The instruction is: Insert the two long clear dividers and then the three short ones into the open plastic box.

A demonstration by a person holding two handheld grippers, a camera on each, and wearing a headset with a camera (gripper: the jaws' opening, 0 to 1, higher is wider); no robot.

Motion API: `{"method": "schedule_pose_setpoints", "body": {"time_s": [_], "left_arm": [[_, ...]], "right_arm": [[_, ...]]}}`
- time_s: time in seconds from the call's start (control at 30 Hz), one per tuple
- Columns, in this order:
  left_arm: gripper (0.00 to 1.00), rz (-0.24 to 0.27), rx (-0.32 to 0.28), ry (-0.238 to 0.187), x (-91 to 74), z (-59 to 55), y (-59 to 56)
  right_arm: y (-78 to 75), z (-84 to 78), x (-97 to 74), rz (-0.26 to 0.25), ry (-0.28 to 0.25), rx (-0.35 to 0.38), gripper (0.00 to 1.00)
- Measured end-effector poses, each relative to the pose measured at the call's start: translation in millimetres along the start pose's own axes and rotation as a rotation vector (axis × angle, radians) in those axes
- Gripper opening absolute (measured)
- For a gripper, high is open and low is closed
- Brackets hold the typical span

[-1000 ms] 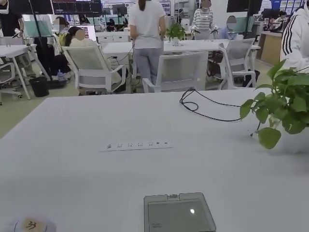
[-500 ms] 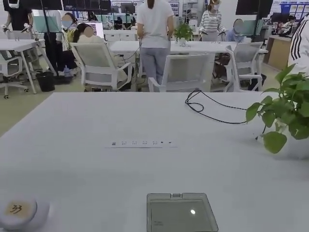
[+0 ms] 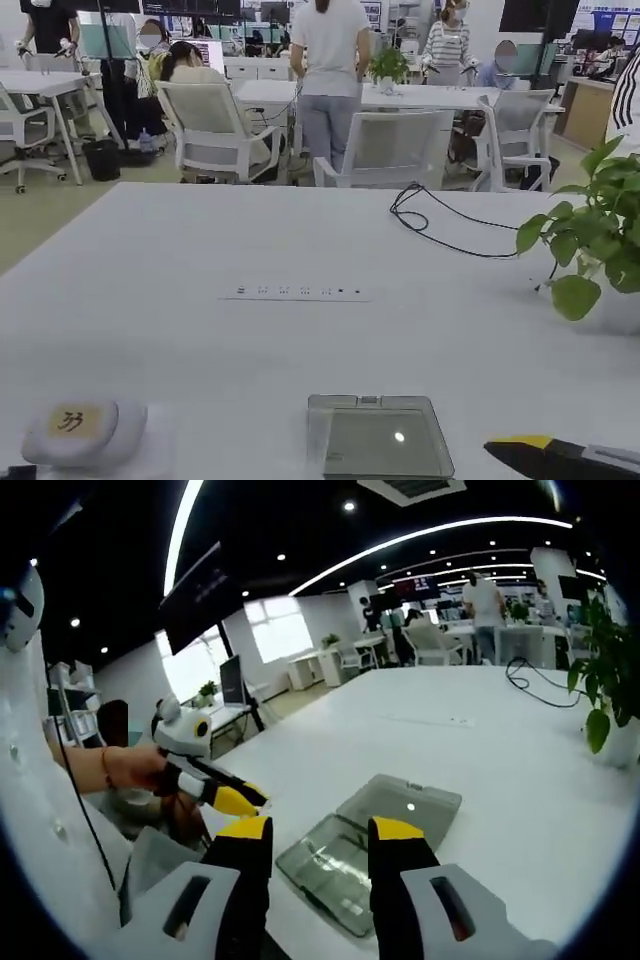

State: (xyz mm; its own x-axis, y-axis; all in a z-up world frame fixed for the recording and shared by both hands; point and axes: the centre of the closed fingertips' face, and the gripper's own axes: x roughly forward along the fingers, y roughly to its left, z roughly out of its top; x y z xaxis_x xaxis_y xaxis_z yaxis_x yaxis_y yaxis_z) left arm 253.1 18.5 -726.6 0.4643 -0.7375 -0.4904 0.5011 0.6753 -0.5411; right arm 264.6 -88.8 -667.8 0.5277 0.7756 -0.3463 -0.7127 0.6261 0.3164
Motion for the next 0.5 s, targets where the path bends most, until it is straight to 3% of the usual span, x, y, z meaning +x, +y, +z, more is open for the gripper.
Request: {"method": "schedule_pose_setpoints", "body": {"time_s": [0.23, 0.5], "left_arm": [[0.3, -0.066, 0.017, -0.031, 14.8, 4.8, -32.2], [0.3, -0.096, 0.047, -0.037, 22.9, 6.1, -47.7]], "right_arm": [[14.8, -5.1, 17.5, 0.002, 0.027, 0.065, 0.29], [21.5, -12.2, 28.4, -0.007, 0.049, 0.129, 0.2]]}}
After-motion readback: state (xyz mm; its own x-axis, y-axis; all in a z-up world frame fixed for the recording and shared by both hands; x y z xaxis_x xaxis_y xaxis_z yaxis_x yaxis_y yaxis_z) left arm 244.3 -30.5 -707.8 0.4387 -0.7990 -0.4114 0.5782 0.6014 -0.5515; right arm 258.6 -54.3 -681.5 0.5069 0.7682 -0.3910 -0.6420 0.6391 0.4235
